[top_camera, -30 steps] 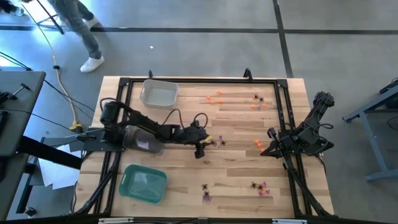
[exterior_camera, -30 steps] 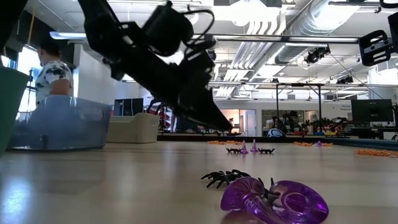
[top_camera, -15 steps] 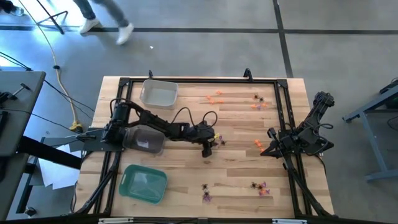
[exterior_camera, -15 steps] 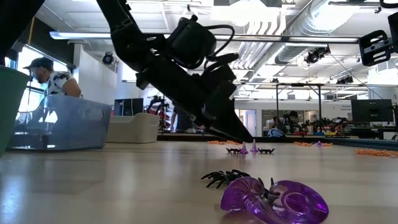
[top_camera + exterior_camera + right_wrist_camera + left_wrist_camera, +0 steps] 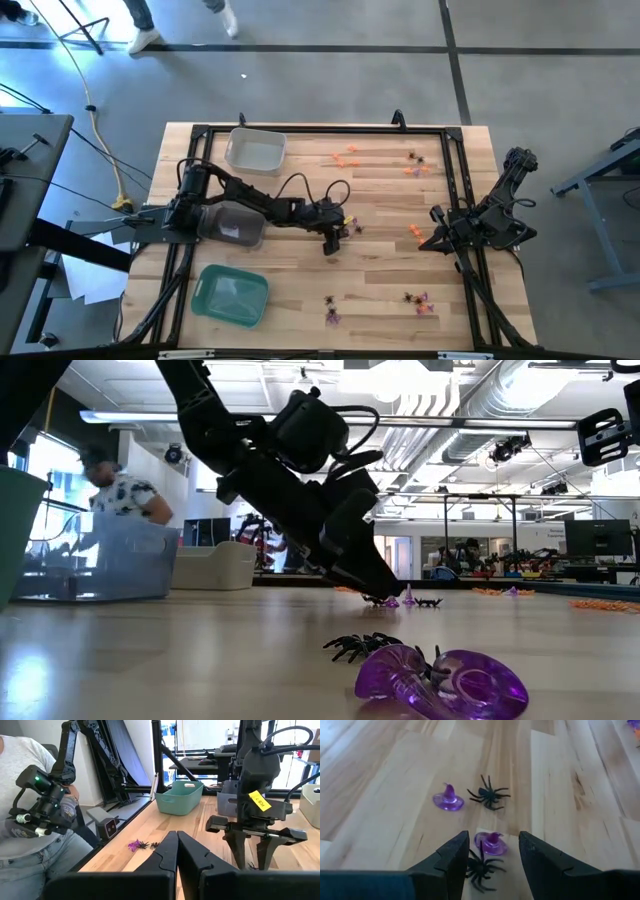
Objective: Sort Halloween decoration
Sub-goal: Put the center violet witch hat into the black bin
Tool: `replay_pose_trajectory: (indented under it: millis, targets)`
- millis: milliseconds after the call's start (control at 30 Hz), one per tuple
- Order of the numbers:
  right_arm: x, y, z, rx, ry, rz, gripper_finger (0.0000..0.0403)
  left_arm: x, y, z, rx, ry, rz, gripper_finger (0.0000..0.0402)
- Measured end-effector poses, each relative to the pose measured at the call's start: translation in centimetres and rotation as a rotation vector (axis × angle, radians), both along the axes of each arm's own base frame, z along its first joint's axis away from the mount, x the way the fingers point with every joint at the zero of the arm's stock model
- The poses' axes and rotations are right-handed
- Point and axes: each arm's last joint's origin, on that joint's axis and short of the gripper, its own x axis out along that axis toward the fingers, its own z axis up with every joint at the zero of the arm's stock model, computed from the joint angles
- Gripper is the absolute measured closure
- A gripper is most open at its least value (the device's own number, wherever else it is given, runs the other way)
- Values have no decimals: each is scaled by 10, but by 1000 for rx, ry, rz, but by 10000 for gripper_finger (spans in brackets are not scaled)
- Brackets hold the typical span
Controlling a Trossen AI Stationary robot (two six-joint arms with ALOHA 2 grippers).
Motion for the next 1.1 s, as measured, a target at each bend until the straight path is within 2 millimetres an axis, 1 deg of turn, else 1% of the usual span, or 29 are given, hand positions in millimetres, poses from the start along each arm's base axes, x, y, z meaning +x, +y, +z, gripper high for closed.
replay_pose_trajectory:
  millis: [267, 600, 767, 1100]
  targets:
    - [0, 0, 0, 0, 0, 0, 402, 0, -1, 0, -21, 0, -29, 243]
    - [0, 0, 0, 0, 0, 0, 402, 0, -1, 0, -2, -1, -45, 249]
    - [0, 0, 0, 0, 0, 0, 402, 0, -1, 0, 15, -2, -55, 284]
    - [0, 0, 0, 0, 0, 0, 402, 0, 0, 0, 16, -2, -54, 381]
